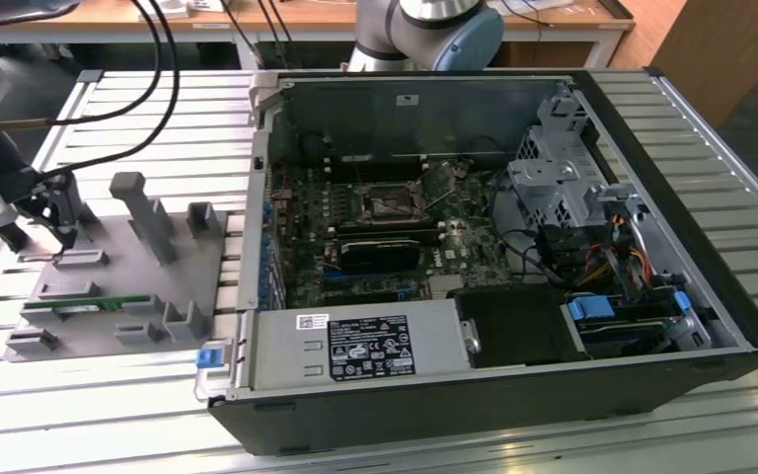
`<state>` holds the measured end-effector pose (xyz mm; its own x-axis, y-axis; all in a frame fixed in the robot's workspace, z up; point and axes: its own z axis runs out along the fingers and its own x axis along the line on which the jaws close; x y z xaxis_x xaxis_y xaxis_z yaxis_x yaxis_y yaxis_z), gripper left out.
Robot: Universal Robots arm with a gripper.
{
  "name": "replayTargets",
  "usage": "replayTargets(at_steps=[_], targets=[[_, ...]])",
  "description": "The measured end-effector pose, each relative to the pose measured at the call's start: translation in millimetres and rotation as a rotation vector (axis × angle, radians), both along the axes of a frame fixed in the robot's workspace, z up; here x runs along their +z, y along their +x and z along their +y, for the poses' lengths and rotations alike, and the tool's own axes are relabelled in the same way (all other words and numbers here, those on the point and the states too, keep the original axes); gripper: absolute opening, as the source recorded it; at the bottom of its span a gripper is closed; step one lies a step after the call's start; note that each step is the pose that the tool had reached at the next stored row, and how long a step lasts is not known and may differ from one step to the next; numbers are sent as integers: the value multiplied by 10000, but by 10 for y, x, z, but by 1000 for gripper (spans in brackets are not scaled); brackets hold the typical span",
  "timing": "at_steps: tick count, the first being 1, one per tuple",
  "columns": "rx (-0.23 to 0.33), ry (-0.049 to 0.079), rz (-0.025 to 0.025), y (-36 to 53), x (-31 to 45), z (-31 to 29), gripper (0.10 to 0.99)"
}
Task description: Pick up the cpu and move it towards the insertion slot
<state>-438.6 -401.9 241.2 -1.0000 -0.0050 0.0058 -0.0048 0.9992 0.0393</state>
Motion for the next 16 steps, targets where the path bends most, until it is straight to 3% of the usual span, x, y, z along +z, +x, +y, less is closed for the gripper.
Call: replayTargets(at_steps=[16], targets=[[0,-17,1,0,152,14,541]])
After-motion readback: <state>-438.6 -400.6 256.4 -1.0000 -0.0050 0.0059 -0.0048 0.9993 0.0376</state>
